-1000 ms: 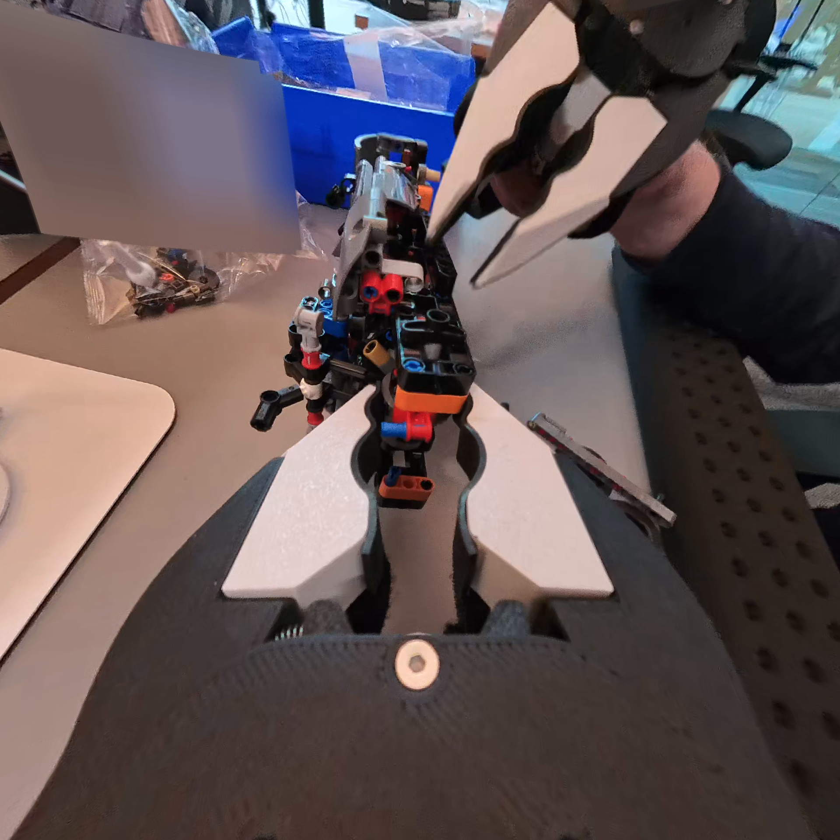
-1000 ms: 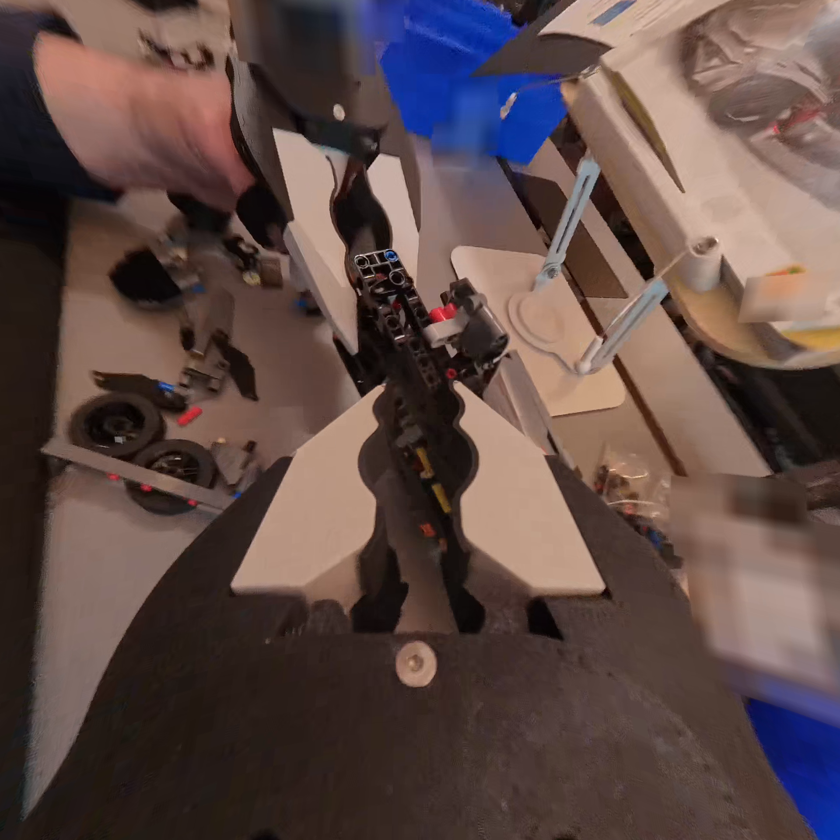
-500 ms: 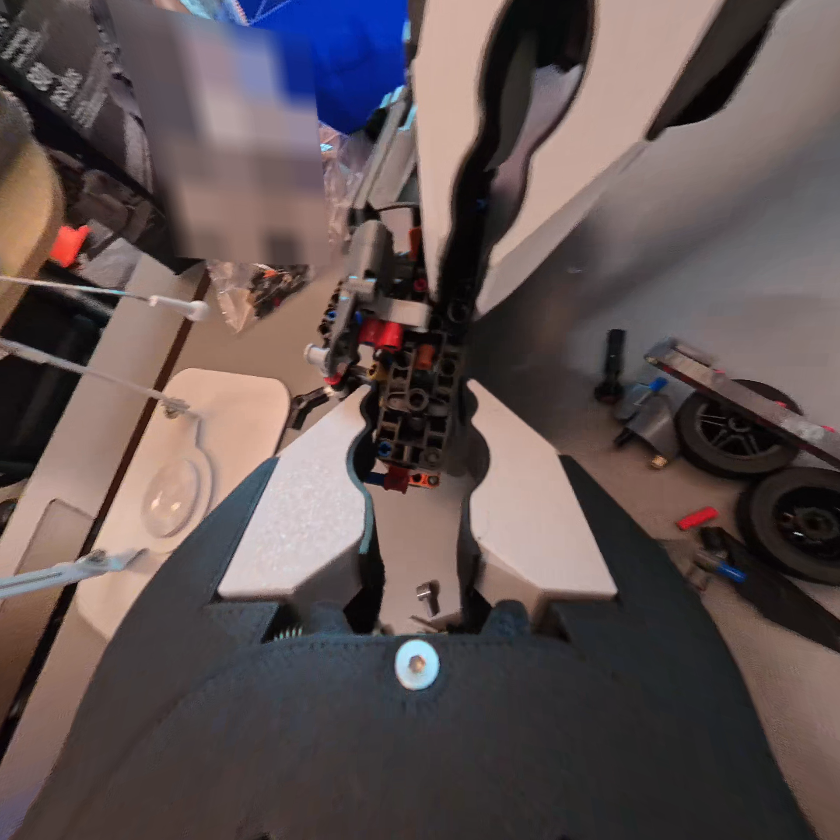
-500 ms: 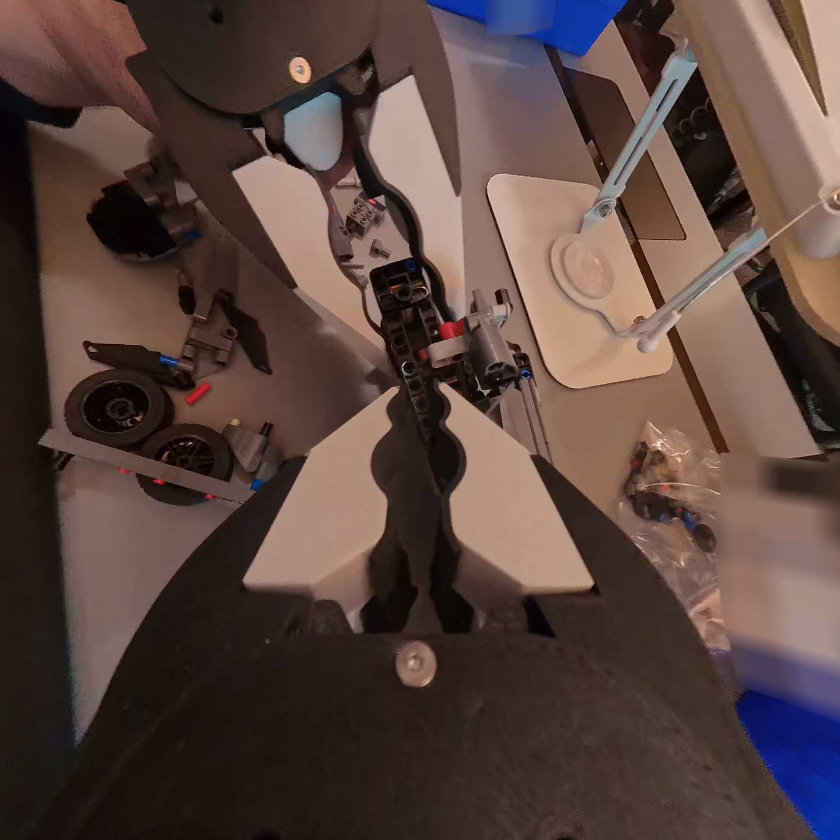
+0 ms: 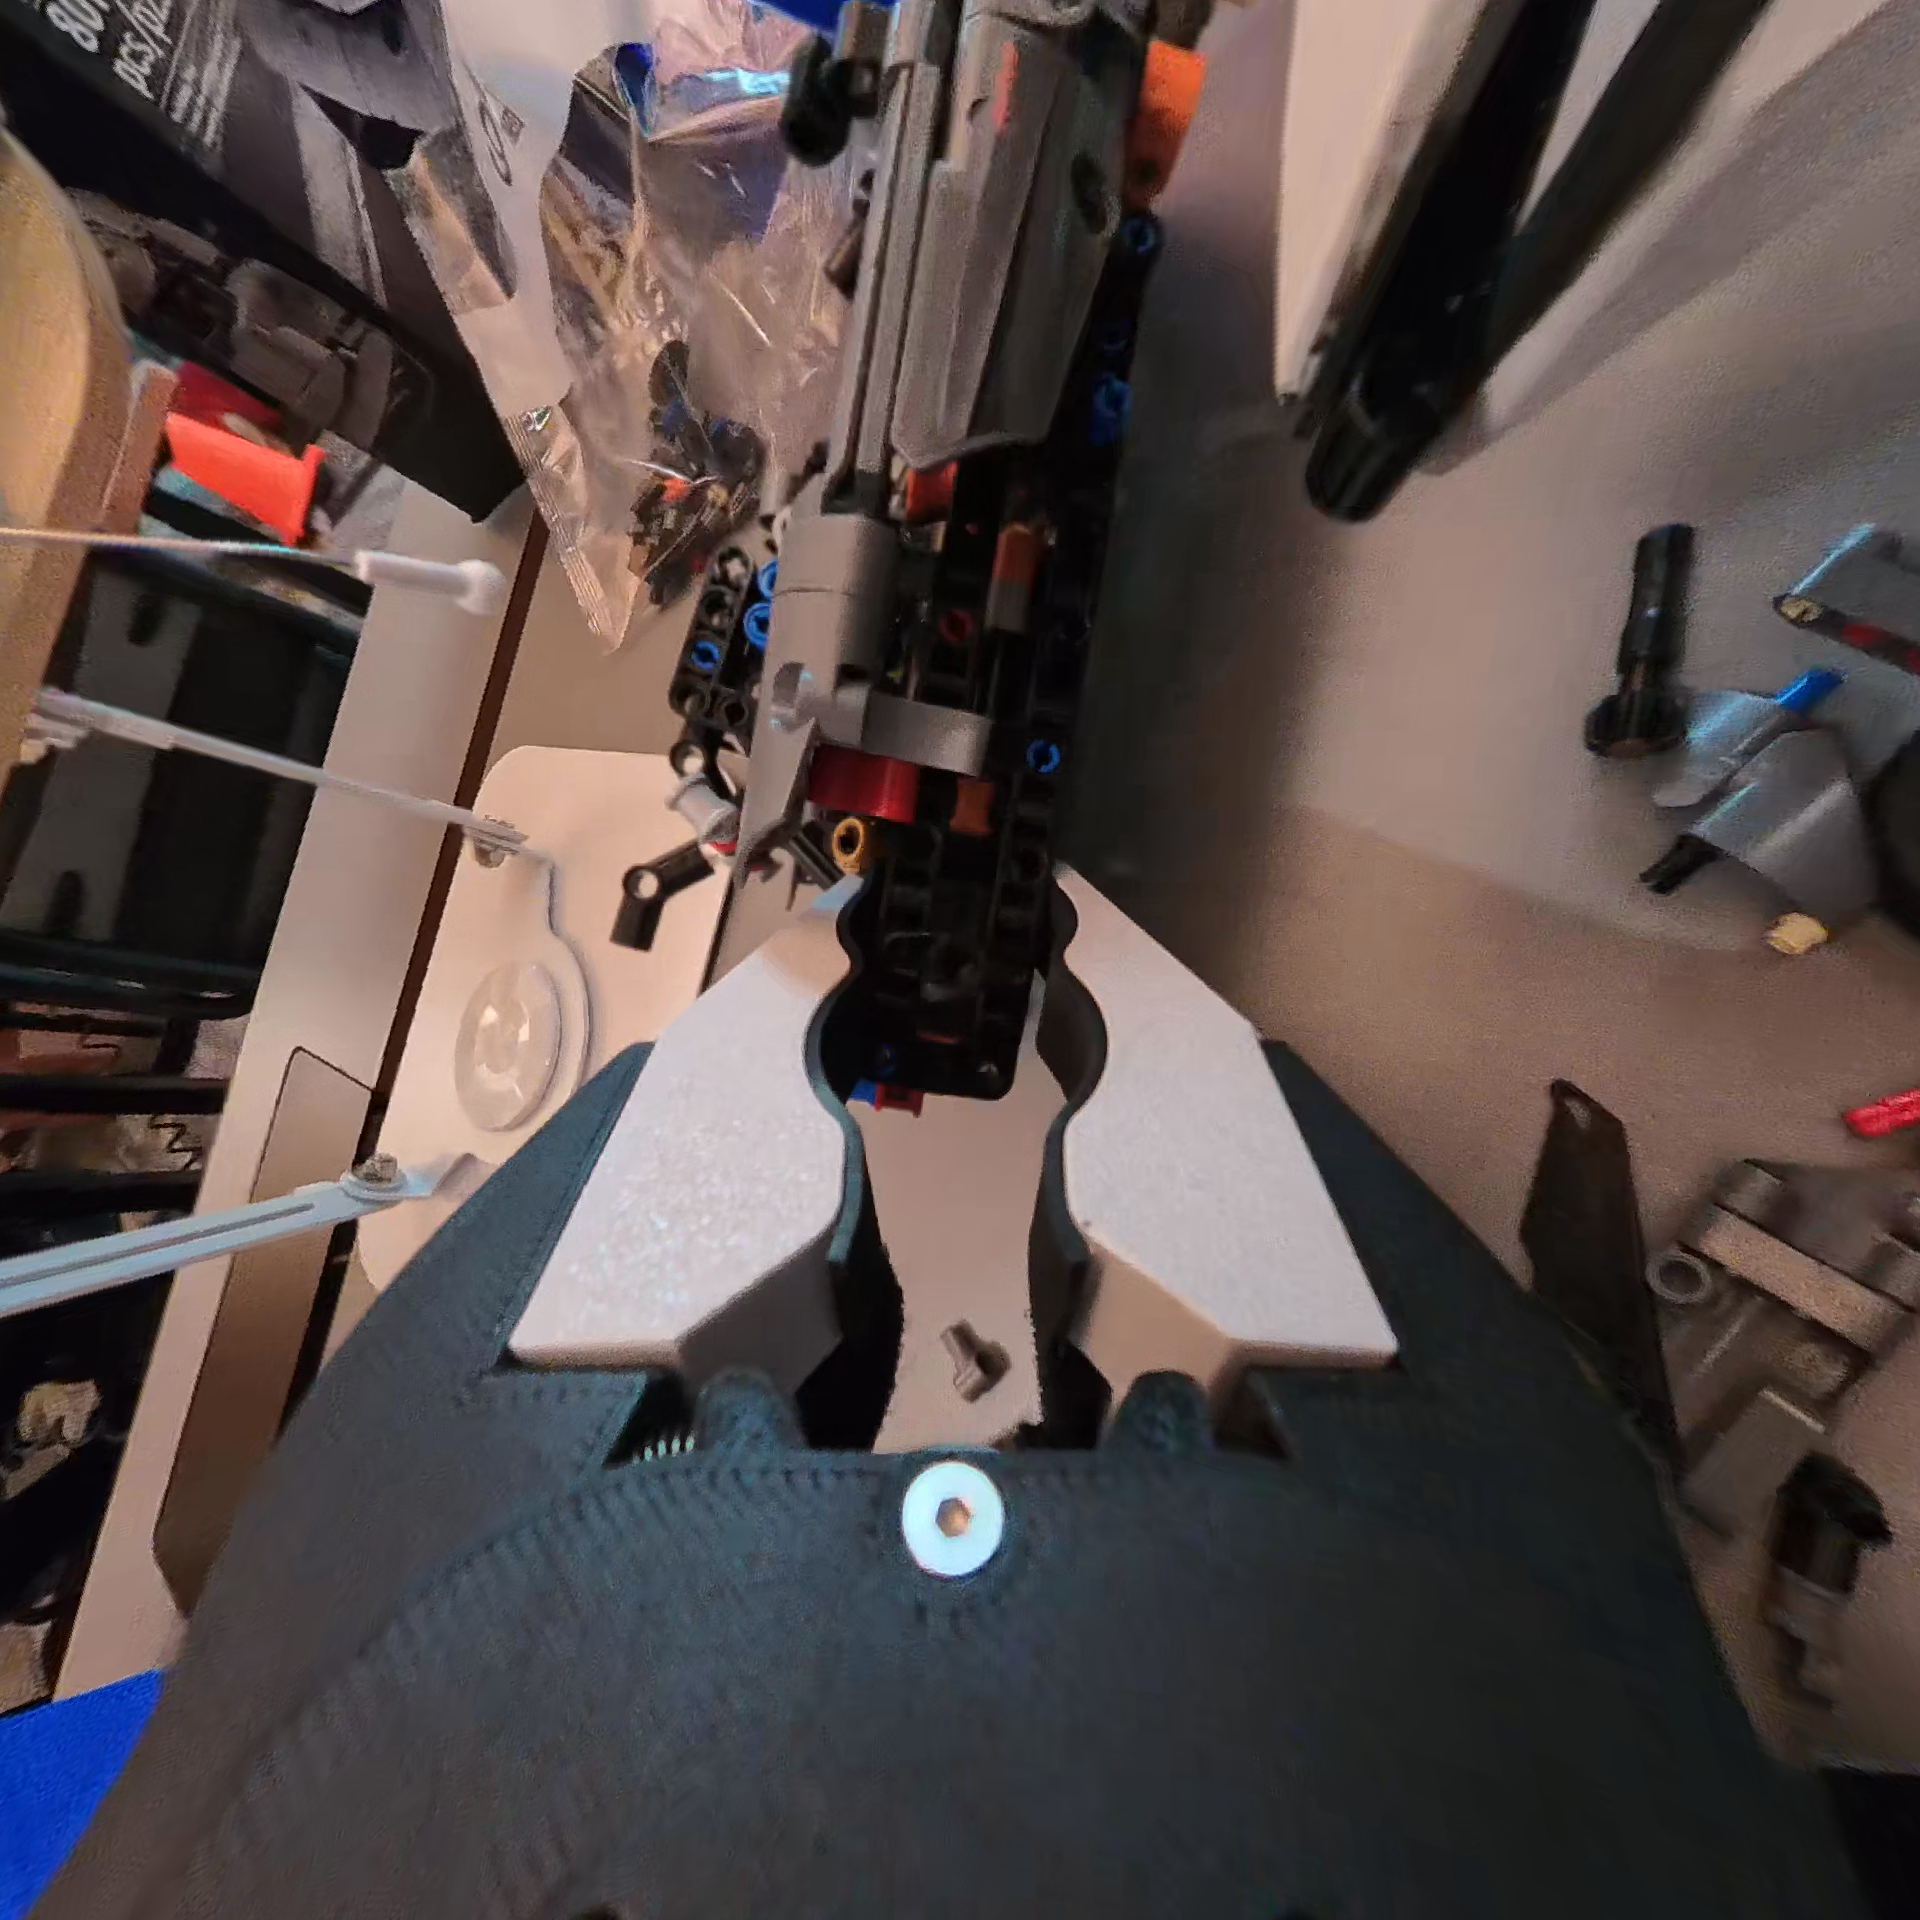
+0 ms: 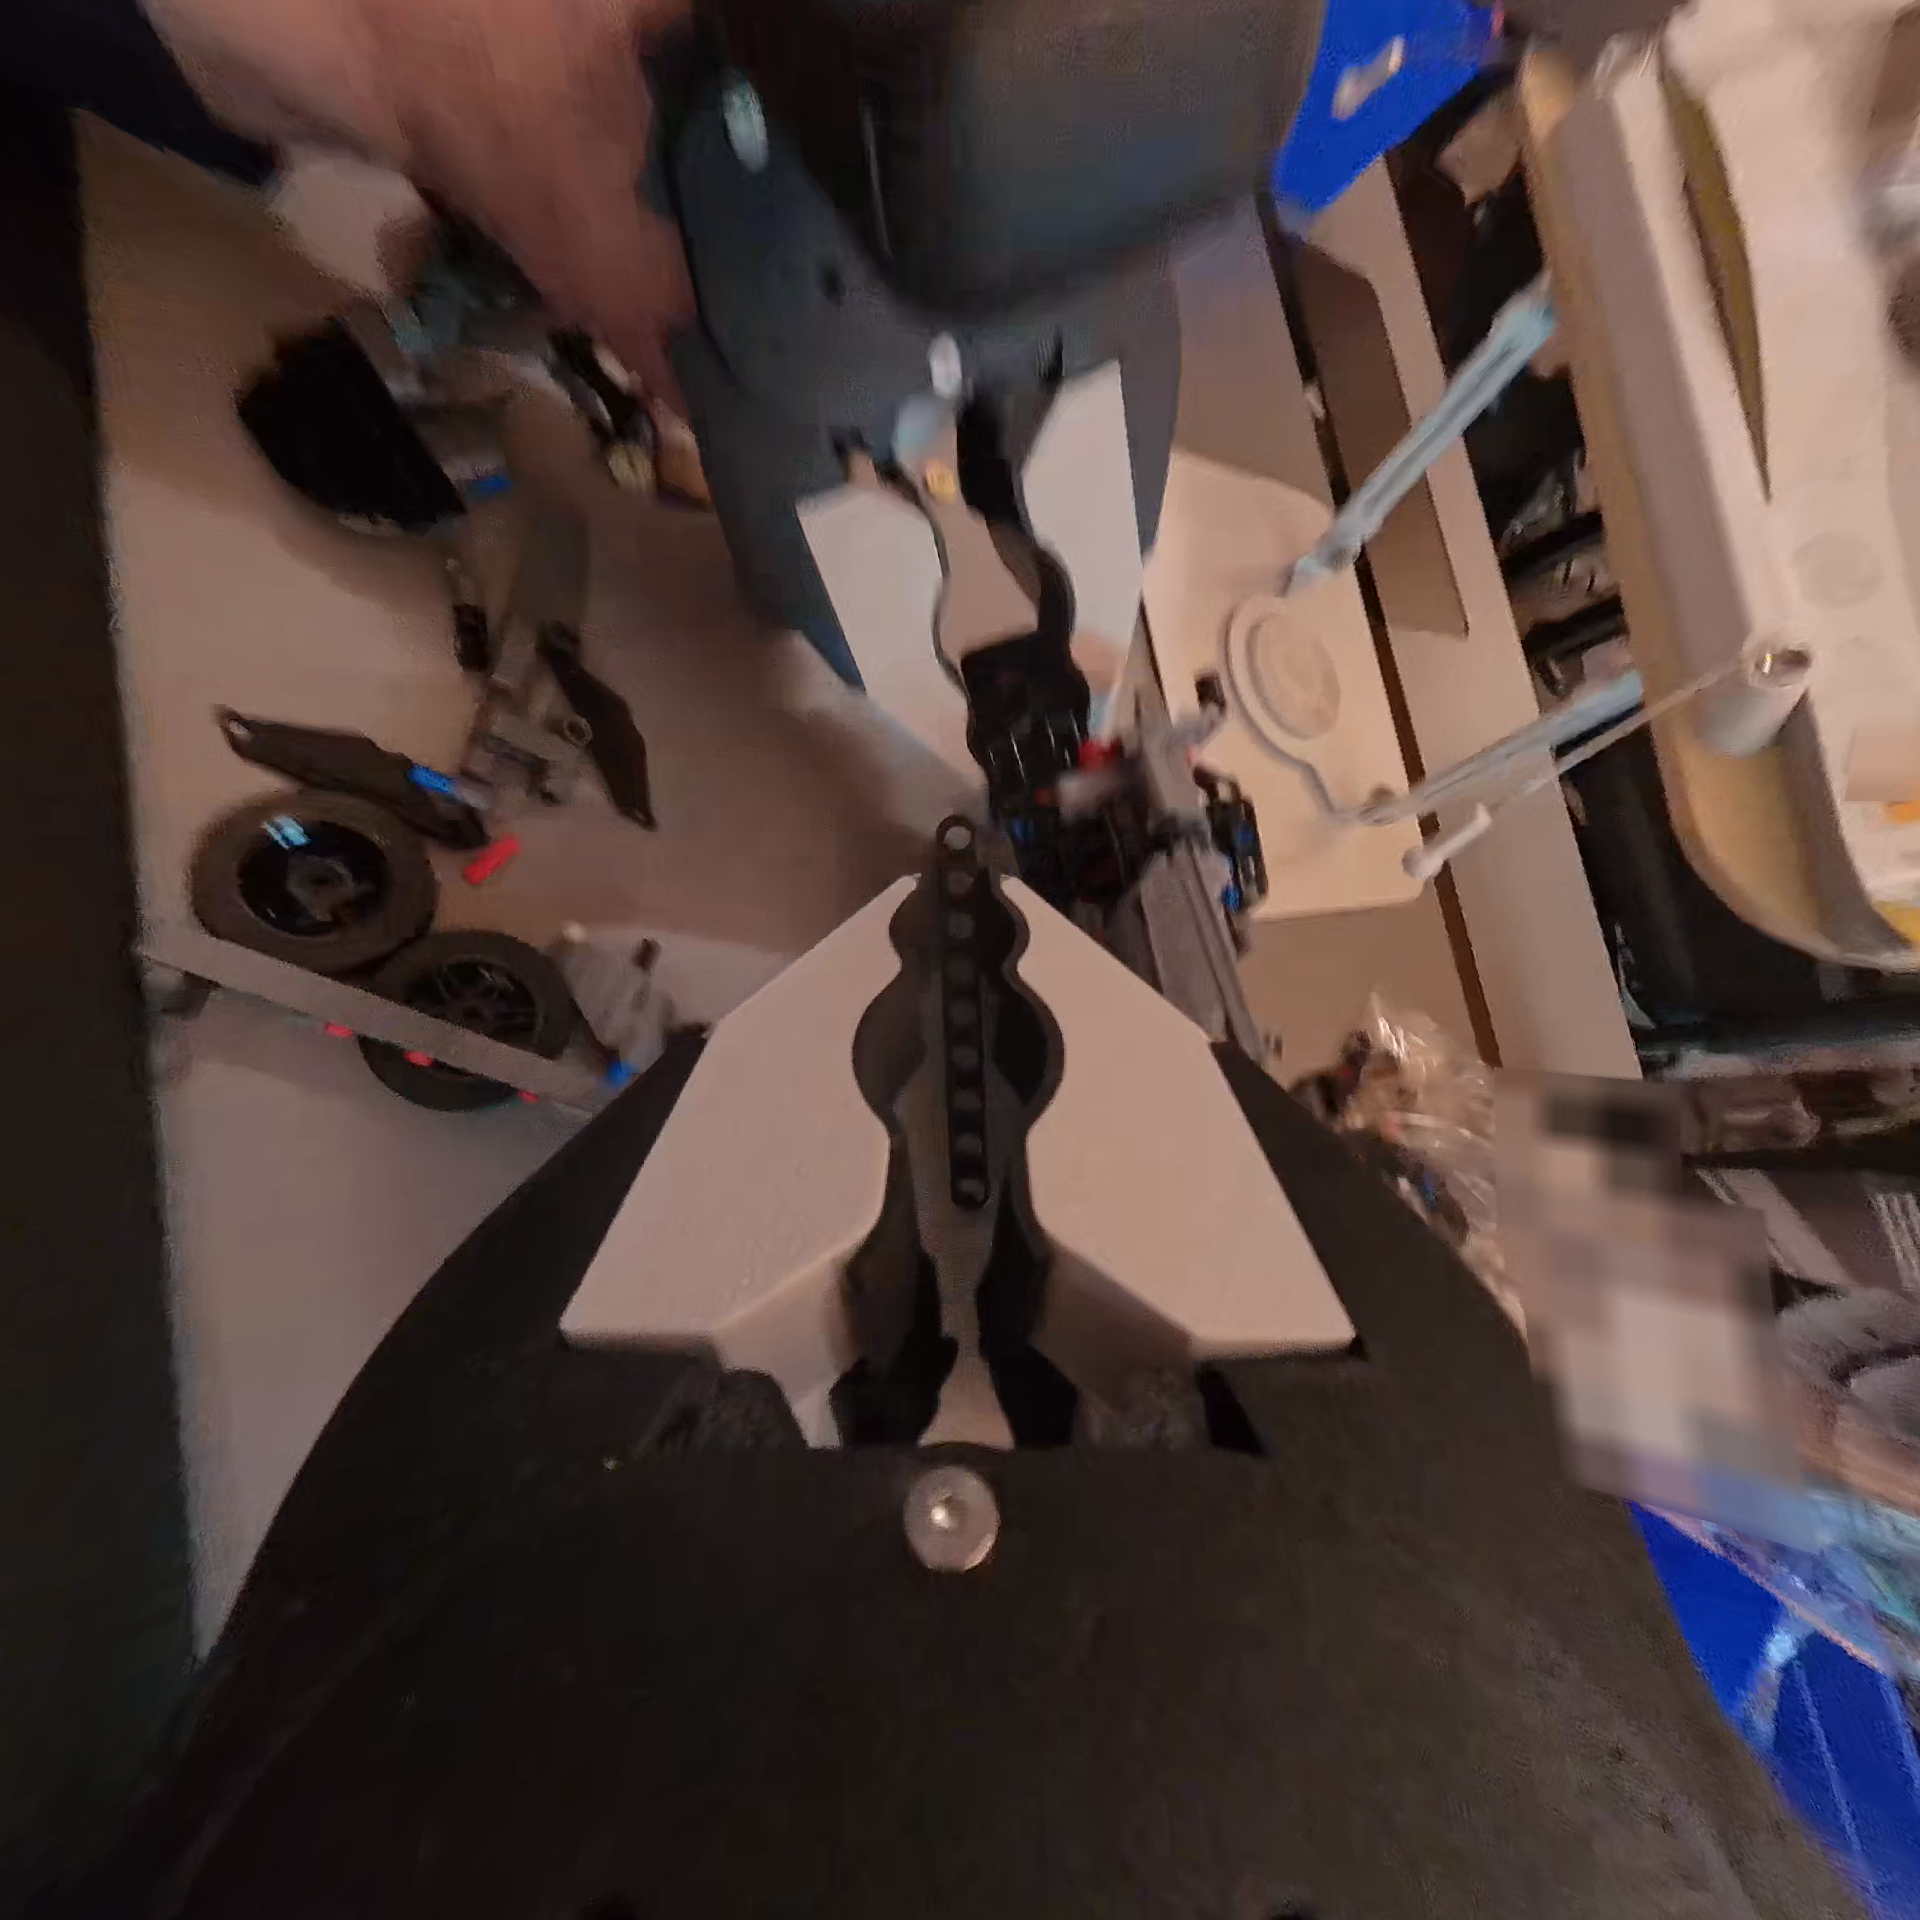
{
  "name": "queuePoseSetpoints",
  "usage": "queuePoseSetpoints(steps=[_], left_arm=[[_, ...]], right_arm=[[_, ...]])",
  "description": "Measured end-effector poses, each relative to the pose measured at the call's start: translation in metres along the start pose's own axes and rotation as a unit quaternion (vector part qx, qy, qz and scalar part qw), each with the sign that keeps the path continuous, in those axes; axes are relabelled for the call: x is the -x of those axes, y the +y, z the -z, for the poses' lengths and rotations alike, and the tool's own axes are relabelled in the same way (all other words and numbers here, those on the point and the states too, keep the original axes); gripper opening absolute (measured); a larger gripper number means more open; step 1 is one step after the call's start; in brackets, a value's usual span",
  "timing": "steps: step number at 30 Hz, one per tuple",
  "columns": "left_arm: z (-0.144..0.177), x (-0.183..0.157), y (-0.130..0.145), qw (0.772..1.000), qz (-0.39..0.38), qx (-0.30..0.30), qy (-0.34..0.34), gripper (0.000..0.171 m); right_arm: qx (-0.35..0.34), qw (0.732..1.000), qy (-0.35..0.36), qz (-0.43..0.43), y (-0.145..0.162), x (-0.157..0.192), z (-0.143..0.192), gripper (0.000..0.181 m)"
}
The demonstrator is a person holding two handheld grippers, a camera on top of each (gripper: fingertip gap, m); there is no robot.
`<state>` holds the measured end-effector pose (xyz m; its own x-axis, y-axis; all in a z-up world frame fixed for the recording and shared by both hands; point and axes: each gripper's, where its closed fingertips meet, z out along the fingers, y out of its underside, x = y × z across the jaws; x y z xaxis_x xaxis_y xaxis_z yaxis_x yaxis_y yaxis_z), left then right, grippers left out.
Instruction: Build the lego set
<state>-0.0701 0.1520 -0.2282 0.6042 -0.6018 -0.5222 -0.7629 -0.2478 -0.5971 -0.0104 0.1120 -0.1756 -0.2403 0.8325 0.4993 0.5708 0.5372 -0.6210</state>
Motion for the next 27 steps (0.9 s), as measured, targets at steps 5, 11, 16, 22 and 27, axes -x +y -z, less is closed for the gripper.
queuePoseSetpoints(steps=[5, 11, 16, 22, 27], left_arm=[[0.004, -0.004, -0.007, 0.999, 0.020, -0.016, 0.025, 0.027], [0.006, -0.001, -0.006, 0.998, 0.050, -0.024, 0.041, 0.027], [0.010, -0.001, -0.004, 0.995, 0.070, -0.031, 0.063, 0.028], [0.013, -0.002, -0.005, 0.995, 0.067, -0.030, 0.070, 0.028], [0.013, -0.008, -0.009, 0.996, 0.047, -0.025, 0.069, 0.029]], right_arm=[[0.031, 0.997, -0.071, -0.021, 0.029, 0.015, -0.007, 0.005], [0.012, 0.992, -0.118, -0.032, 0.024, 0.031, -0.014, 0.018], [-0.025, 0.997, -0.045, -0.063, 0.027, -0.010, 0.009, 0.024], [-0.068, 0.994, 0.072, -0.052, 0.024, -0.053, 0.034, 0.029], [0.009, 0.998, 0.056, -0.015, 0.034, -0.043, 0.006, 0.059]])
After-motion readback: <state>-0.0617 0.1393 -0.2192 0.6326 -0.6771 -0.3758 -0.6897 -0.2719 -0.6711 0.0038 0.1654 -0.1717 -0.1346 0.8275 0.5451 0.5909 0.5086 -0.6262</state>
